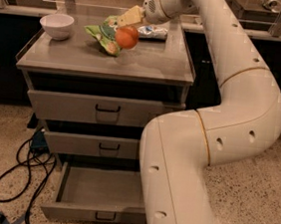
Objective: Place orange into bottom drawer
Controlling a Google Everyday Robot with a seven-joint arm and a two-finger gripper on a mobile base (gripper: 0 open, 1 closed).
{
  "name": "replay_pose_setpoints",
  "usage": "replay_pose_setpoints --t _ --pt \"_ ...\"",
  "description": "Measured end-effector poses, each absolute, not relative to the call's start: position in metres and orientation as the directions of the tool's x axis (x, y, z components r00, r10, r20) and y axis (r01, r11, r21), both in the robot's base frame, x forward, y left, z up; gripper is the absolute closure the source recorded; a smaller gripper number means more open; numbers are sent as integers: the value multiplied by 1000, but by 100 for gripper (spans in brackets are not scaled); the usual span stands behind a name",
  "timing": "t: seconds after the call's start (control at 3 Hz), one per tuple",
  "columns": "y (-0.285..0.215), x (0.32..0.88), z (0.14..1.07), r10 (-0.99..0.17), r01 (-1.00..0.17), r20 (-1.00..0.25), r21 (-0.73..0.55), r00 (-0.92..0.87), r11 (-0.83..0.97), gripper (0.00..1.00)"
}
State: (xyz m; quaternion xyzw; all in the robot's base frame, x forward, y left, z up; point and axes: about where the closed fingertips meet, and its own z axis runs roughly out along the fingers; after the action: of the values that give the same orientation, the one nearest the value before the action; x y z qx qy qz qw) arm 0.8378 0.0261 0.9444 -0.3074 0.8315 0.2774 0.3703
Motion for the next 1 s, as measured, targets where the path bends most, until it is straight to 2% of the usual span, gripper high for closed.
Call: replay_pose_setpoints --t 0.33,0.67,1.0 --pt "5 824 954 -287 -692 -766 267 -575 671 100" --pt "-17 781 987 -294 -674 -725 307 -623 672 100" --pt "-23 761 1009 -295 -679 -726 310 -621 666 86"
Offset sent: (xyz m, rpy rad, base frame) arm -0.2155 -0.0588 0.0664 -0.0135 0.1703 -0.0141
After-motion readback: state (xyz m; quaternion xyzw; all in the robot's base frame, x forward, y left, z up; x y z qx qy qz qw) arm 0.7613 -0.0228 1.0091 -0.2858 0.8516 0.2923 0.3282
